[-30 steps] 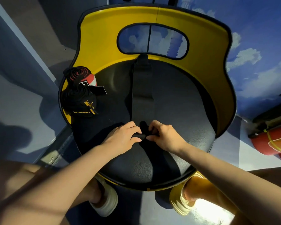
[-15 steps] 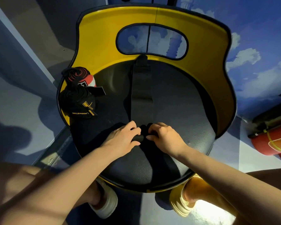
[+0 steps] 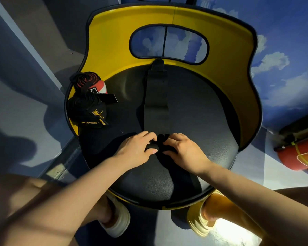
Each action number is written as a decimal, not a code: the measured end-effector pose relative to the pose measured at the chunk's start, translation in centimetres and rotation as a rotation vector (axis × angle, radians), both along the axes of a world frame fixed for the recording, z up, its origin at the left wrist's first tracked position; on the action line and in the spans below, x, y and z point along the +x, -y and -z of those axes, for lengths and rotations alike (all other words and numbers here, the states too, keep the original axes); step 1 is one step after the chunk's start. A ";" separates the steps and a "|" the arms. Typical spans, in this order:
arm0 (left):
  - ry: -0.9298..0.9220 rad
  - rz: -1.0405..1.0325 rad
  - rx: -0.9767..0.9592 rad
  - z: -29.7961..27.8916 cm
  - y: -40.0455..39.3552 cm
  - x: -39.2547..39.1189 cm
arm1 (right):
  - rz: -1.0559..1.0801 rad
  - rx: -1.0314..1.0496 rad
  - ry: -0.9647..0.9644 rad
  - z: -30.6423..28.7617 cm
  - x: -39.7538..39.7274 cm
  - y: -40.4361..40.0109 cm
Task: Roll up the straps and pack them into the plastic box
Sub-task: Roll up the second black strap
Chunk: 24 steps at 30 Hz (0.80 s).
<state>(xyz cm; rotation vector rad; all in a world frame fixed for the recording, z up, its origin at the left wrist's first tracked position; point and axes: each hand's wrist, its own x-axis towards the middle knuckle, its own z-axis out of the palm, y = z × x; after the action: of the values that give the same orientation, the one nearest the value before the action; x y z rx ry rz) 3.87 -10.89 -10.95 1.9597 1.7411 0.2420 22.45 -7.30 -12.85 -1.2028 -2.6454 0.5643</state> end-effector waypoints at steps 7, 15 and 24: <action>-0.107 0.051 0.110 1.1 0.0 -0.5 | 0.136 -0.292 -0.071 -0.8 -0.5 -0.8; -0.025 -0.040 0.071 0.4 -0.5 -0.2 | 0.195 -0.183 -0.140 -0.2 -0.4 -0.5; 0.204 -0.236 -0.048 1.1 -1.4 -0.2 | 0.017 -0.035 -0.070 0.3 0.2 -0.6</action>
<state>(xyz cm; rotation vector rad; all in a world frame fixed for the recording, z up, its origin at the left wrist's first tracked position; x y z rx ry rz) 3.69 -9.50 -12.00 1.6325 1.8215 0.4605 22.66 -6.72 -13.13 -1.1911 -2.5753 0.6402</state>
